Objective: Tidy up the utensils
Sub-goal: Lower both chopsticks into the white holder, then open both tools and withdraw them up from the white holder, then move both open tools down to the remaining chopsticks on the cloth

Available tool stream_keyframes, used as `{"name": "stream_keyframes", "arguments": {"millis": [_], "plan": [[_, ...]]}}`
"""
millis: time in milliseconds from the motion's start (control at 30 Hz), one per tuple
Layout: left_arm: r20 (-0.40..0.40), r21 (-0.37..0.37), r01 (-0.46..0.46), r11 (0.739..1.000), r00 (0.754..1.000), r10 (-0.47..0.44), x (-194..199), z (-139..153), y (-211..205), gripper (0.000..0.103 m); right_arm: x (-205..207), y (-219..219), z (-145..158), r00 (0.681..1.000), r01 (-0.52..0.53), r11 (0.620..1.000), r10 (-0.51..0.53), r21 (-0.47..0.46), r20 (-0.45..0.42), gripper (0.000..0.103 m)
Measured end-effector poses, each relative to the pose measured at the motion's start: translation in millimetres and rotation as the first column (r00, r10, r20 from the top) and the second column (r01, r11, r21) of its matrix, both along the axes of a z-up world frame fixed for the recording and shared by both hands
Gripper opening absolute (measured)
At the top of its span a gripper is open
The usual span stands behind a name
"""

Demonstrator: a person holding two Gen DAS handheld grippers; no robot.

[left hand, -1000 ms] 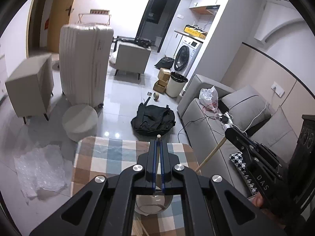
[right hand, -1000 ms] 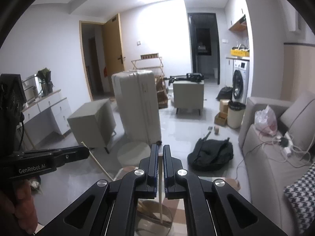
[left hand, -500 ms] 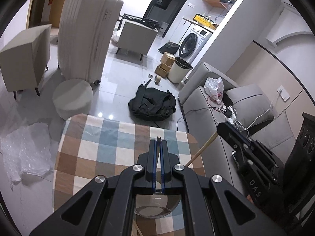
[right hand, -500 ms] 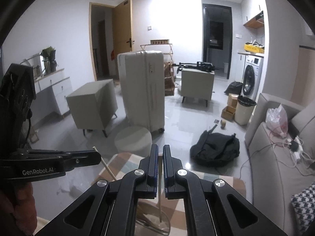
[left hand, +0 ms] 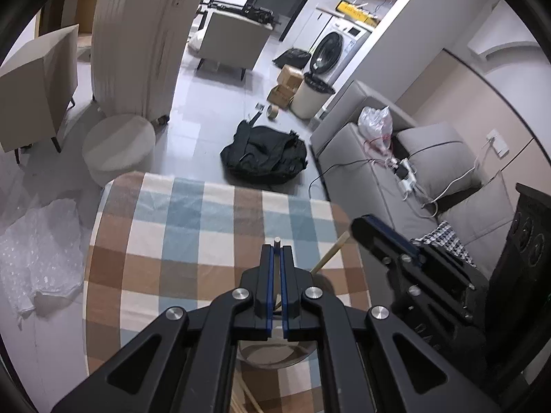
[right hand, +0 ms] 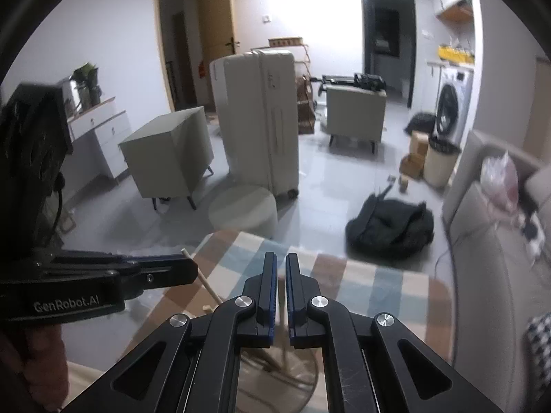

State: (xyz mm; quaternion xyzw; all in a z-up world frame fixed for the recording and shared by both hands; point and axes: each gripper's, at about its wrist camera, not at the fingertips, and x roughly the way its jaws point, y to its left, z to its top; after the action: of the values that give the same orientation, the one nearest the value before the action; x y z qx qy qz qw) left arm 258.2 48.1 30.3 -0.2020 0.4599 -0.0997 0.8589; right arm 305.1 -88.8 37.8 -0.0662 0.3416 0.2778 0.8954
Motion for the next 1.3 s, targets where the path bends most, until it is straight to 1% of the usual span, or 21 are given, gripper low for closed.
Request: {"name": "stream_keyframes", "arguments": {"millis": [67,100,133,167,200,267,333,400,467,500,567,633,700,800,833,900,967,1067,1133,1167,1300], "plan": [[-0.013,0.011,0.002,1.000,1.000,-0.002,0,-1,0,0.002,1,-7,-1,1.000,0.016,0.999,-0.016,0.030,-0.021,0.008],[-0.022,0.028,-0.001,1.000,1.000,0.002,0,-2,0,0.011,1,-10,-1,0.999,0.028,0.999,-0.027,0.040,-0.027,0.008],[-0.029,0.041,-0.005,0.999,1.000,0.006,-1,-2,0,0.017,1,-13,-2,0.999,0.040,0.998,-0.039,0.044,-0.031,0.010],[-0.026,0.042,-0.012,0.999,1.000,0.013,-3,-1,1,0.028,0,-19,-3,0.997,0.059,0.997,-0.057,0.059,-0.042,0.017],[-0.015,0.044,-0.017,0.999,1.000,0.017,-6,0,2,0.039,-1,-25,-3,0.996,0.074,0.995,-0.070,0.073,-0.050,0.019],[0.003,0.085,-0.040,0.996,0.999,0.040,-12,2,1,0.050,-6,-35,-7,0.993,0.103,0.991,-0.098,0.091,-0.063,0.025],[0.024,0.118,-0.054,0.992,0.998,0.051,-19,5,0,0.055,-14,-49,-12,0.988,0.142,0.985,-0.135,0.102,-0.078,0.030],[0.038,0.155,-0.069,0.986,0.997,0.064,-27,7,-2,0.062,-21,-60,-18,0.981,0.176,0.977,-0.163,0.117,-0.107,0.032],[0.043,0.182,-0.077,0.980,0.997,0.071,-36,8,-3,0.062,-28,-69,-21,0.975,0.200,0.970,-0.183,0.140,-0.127,0.034],[0.044,0.196,-0.080,0.977,0.996,0.073,-39,8,-4,0.063,-32,-73,-21,0.972,0.210,0.967,-0.191,0.146,-0.133,0.039],[0.044,0.228,-0.083,0.970,0.996,0.075,-48,8,-7,0.063,-44,-78,-20,0.969,0.229,0.960,-0.208,0.163,-0.136,0.043],[0.045,0.248,-0.088,0.965,0.996,0.079,-55,8,-9,0.065,-57,-83,-16,0.968,0.234,0.955,-0.212,0.182,-0.130,0.047],[0.049,0.268,-0.093,0.959,0.995,0.083,-64,9,-13,0.069,-68,-87,-14,0.968,0.238,0.951,-0.215,0.199,-0.128,0.051],[0.068,0.292,-0.099,0.951,0.994,0.082,-78,11,-18,0.073,-86,-91,-9,0.970,0.235,0.947,-0.213,0.218,-0.117,0.054],[0.077,0.301,-0.098,0.949,0.994,0.079,-84,13,-20,0.073,-92,-91,-7,0.971,0.234,0.947,-0.214,0.222,-0.108,0.058],[0.090,0.315,-0.105,0.943,0.993,0.081,-91,14,-22,0.075,-106,-93,-3,0.971,0.237,0.942,-0.220,0.237,-0.095,0.063],[0.105,0.319,-0.114,0.941,0.991,0.084,-100,16,-24,0.077,-116,-94,-2,0.971,0.237,0.940,-0.222,0.246,-0.088,0.065],[0.121,0.326,-0.123,0.937,0.989,0.088,-111,18,-25,0.079,-134,-95,-1,0.972,0.235,0.939,-0.223,0.249,-0.077,0.070],[0.133,0.331,-0.130,0.935,0.987,0.090,-118,19,-26,0.082,-143,-96,-2,0.973,0.229,0.941,-0.220,0.250,-0.064,0.074],[0.140,0.334,-0.133,0.933,0.986,0.090,-122,19,-27,0.085,-148,-95,-2,0.975,0.222,0.942,-0.214,0.251,-0.056,0.075],[0.160,0.337,-0.145,0.930,0.983,0.095,-133,12,-28,0.087,-165,-95,-7,0.979,0.206,0.946,-0.201,0.249,-0.046,0.084]]}}
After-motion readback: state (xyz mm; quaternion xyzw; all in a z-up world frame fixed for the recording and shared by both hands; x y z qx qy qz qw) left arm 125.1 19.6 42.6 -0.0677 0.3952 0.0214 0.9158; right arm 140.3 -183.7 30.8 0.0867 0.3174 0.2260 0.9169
